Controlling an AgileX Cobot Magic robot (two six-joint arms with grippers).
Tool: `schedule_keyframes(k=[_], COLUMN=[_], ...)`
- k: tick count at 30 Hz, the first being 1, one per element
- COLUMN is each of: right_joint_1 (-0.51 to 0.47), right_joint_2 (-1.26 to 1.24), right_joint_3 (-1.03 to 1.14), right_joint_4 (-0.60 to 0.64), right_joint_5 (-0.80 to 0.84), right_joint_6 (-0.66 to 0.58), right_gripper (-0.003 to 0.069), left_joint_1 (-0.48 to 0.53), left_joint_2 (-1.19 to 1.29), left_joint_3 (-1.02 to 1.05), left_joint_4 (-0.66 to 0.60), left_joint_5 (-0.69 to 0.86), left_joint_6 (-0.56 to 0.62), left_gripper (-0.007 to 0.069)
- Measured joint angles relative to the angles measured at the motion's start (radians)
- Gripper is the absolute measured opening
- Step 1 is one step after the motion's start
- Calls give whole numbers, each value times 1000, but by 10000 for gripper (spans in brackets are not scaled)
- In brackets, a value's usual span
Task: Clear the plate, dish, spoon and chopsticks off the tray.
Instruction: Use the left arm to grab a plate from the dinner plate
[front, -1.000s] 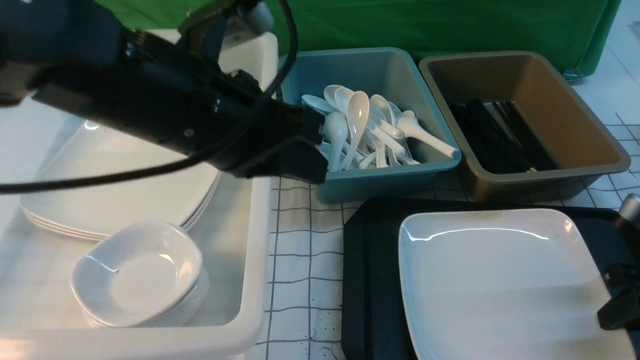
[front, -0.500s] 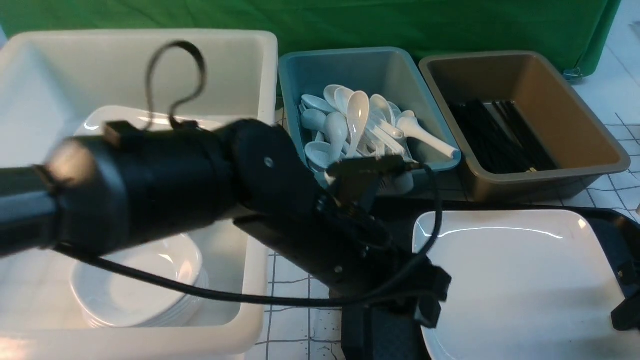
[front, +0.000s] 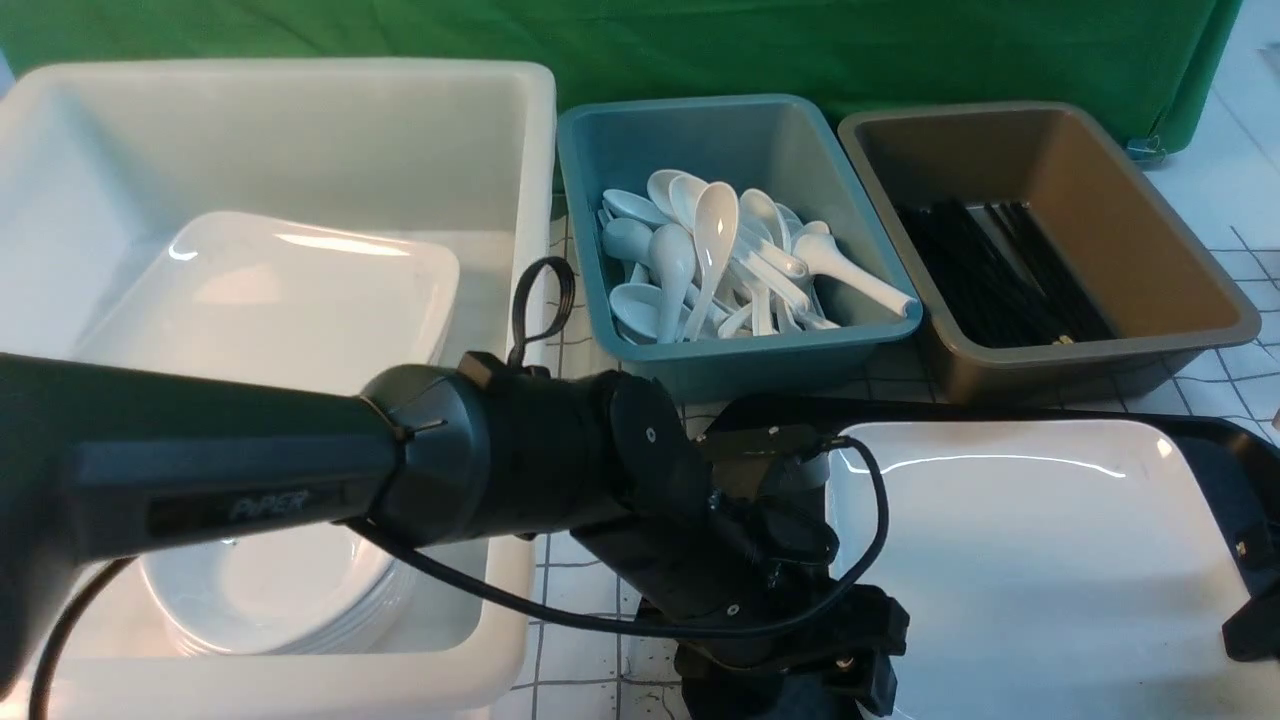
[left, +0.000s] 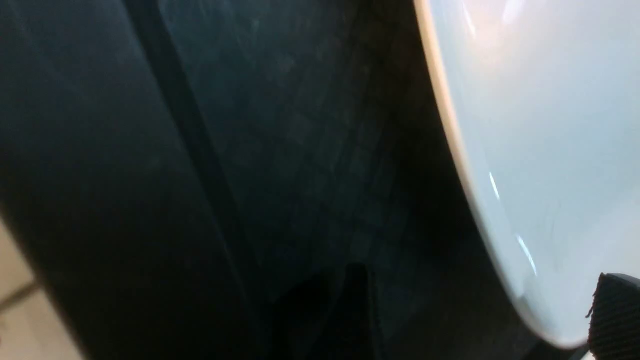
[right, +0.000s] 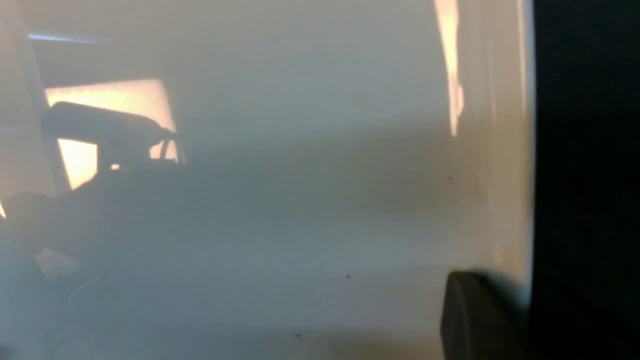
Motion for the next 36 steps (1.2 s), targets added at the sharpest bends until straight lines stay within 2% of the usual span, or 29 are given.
schedule_keyframes(k=[5, 12, 19, 26, 29, 34, 35, 36], right_joint_1=[0, 0, 0, -2, -6, 1, 2, 14], right_joint_2=[0, 0, 0, 0, 0, 0, 0, 0], right_joint_3=[0, 0, 0, -1, -1, -2, -2, -2], right_joint_4=[0, 0, -2, -17, -27, -38, -37, -43], right_joint_5=[0, 4, 19, 15, 11, 11, 11, 9], right_joint_6=[2, 13, 48, 55, 56, 58, 58, 58], right_gripper=[130, 130, 130, 132, 133, 136, 136, 138], left_joint_1=[0, 0, 0, 0, 1, 3, 3, 4], left_joint_2=[13, 36, 64, 99, 110, 124, 125, 127], left_joint_3=[-1, -1, -2, -4, -2, 4, 5, 7], left_joint_4=[-51, -208, -342, -634, -706, -780, -782, -798], left_joint_5=[-37, -68, -86, -75, -62, -57, -55, -53], left_joint_6=[8, 173, 288, 591, 653, 739, 742, 753], left_gripper=[566, 568, 568, 571, 553, 417, 410, 365])
